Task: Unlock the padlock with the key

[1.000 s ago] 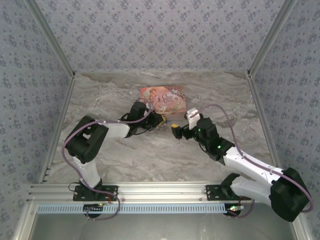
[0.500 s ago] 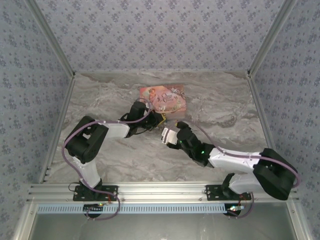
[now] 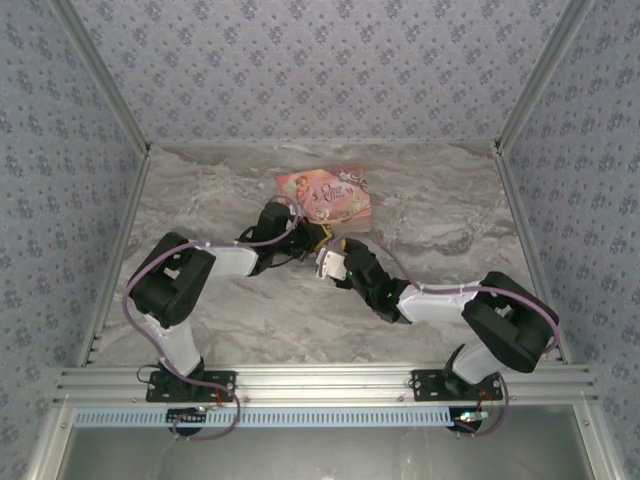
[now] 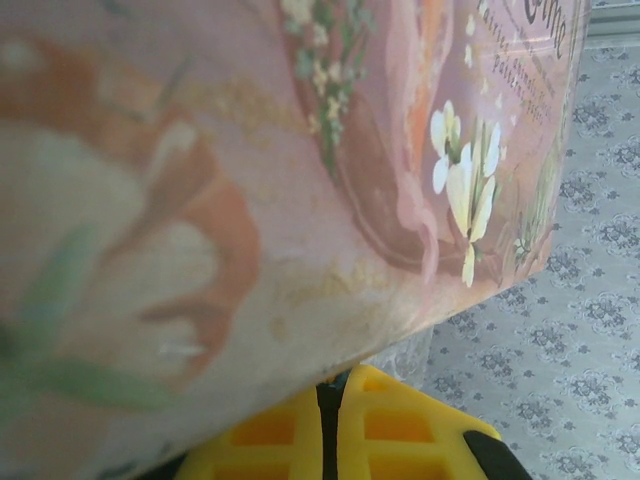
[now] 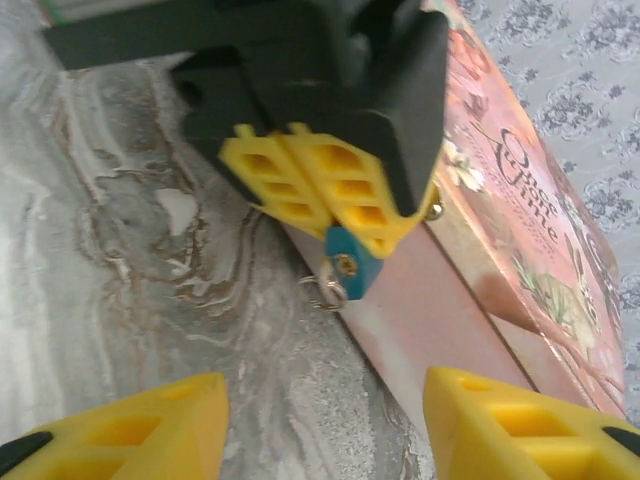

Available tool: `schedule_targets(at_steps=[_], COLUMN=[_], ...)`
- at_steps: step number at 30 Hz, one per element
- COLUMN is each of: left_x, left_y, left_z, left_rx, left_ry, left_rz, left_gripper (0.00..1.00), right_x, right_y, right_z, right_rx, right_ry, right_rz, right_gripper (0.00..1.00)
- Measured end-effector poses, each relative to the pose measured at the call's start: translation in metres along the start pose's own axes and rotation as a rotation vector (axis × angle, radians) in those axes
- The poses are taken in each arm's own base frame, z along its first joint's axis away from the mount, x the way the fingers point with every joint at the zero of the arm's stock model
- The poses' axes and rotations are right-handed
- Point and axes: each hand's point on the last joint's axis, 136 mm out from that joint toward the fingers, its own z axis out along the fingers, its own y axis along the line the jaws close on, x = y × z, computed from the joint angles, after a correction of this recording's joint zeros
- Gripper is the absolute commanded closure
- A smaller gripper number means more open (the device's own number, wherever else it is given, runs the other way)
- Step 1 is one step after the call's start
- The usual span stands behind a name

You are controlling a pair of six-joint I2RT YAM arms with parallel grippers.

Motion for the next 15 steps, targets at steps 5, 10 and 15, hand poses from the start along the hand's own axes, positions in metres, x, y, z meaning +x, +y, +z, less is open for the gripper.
schedule_targets(at_steps=[5, 10, 15], left_x=[0.001, 0.002, 0.003], left_y=[-0.001, -0.001, -0.002], left_z=[0.0, -0.001, -0.001], left_rx=[0.001, 0.003, 0.004], left_ry=[0.006, 0.008, 0.016], left_rz=[-0.009, -0.013, -0.02], left_gripper=[1.0, 1.0, 1.0], right_x=[-0.003, -0.002, -0.007], right_y=[-0.004, 0.002, 0.002], right_z=[0.006, 0.011, 0.015], right_rx=[0.005, -0.017, -0.018], right_ry=[-0.016, -0.018, -0.03], right_rz=[0.014, 0.01, 0.014], right_gripper=[0.5, 0.54, 0.59])
